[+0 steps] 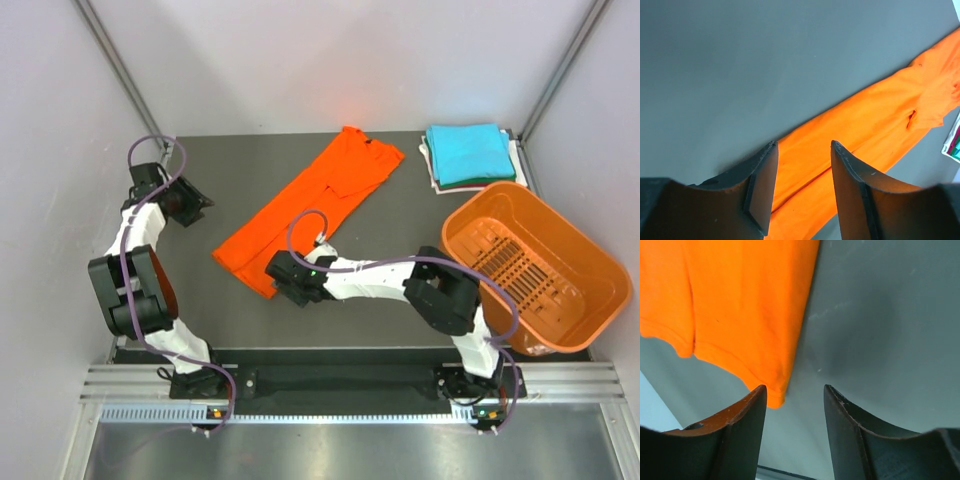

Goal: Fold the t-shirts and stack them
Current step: Fold the tshirt

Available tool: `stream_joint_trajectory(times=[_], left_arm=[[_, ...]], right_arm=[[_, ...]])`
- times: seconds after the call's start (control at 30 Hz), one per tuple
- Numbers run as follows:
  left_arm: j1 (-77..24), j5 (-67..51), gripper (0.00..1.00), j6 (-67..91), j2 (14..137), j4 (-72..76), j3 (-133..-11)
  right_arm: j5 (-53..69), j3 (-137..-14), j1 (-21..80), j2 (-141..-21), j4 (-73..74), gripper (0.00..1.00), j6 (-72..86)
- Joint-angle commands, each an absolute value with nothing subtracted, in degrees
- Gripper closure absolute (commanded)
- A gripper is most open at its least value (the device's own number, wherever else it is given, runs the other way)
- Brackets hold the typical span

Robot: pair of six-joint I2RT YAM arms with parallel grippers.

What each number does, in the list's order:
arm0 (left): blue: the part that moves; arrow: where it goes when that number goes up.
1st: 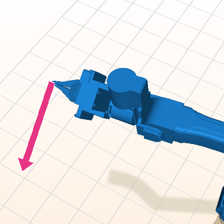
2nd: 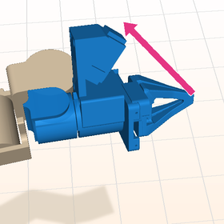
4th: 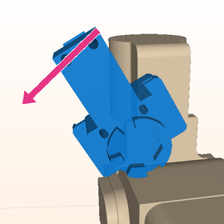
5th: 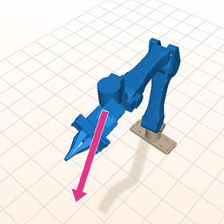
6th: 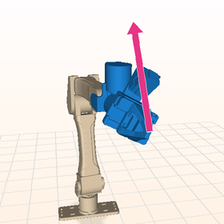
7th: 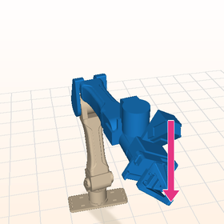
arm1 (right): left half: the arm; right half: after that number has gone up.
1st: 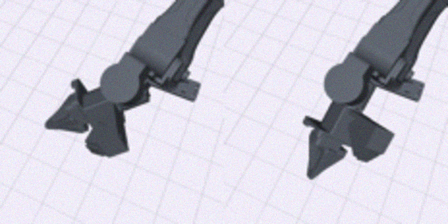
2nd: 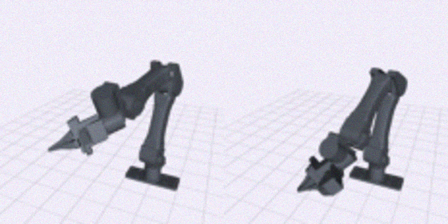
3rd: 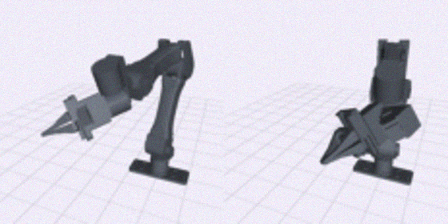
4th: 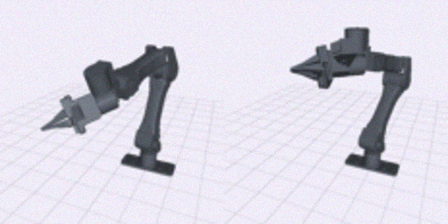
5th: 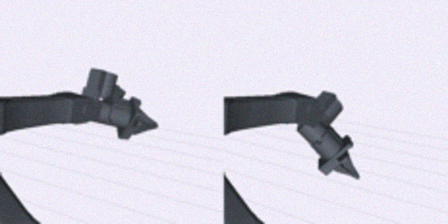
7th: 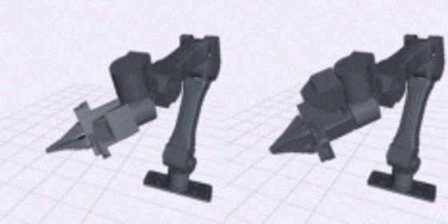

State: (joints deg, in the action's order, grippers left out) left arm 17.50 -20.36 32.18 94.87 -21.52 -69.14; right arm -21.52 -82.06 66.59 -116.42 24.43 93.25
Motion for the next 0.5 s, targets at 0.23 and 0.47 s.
stream_joint_trajectory(times=[0.23, 0.47], left_arm=[[18.1, -23.4, 0.49, 32.3, 94.8, -17.8, -67.7], [18.2, -22.8, 0.49, 31.7, 95.1, -18.6, -68.9]], right_arm=[[-21.4, -86.5, 70.3, -119.6, 22.6, 0.51, 98.8], [-22.1, -86.3, 71.3, -120.8, 22.8, 0.54, 101.7]])
